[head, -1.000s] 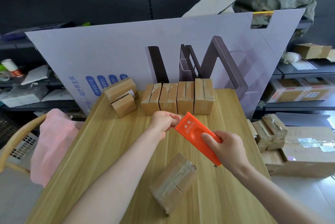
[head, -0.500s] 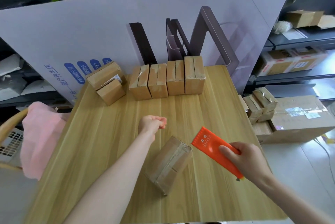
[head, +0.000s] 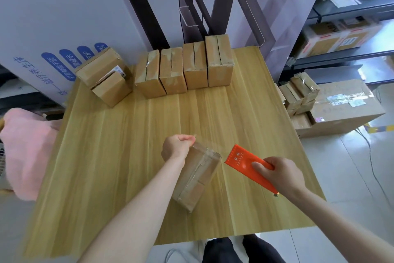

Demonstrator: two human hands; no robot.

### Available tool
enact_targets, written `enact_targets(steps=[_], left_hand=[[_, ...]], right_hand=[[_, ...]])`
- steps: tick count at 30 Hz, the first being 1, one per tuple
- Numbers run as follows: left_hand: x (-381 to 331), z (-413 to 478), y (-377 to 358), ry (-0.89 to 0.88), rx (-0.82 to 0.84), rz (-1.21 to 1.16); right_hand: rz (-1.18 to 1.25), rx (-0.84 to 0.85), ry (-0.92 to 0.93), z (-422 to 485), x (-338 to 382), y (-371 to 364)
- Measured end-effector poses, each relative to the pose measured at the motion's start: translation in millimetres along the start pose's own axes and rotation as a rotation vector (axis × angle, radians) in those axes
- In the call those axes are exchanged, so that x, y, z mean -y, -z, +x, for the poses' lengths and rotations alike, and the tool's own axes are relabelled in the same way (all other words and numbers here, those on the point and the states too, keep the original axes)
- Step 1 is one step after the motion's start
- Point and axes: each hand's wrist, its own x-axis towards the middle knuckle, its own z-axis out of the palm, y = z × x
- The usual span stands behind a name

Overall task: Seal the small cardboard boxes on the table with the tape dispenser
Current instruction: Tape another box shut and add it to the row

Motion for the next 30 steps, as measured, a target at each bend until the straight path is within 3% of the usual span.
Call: enact_targets(steps=[9,12,16,18,22,30], left_hand=[[24.2,4.9,-15.2,-0.02,-0.011,-0.051],[32.6,2.3,-19.6,-0.091,0.03,0.274],[40.9,-4.7,-10.9,-0.33,-0.06,0.259],[51.1,-4.3,-6.7,-0.42,-0.008,0.32],[59.6,-7.5,-9.7,-0.333,0.091,0.435],[64.4,-26.0,-27.5,-0.224,0.04,0.247]], right_hand=[[-0.321,-0.016,-0.018,16.4,23.0,-20.2],[-0.354,-0.024,-0.013,22.1,30.3,-20.7],[-0.396,-0.04,-0.004,26.6,33.9,-19.1],[-0.428,-0.053,0.013,30.5,40.1,-17.2],[-0.537,-0.04,0.085,39.5,58.3,-10.6],[-0.64,-0.055,0.155,45.2,96.7,-2.6]])
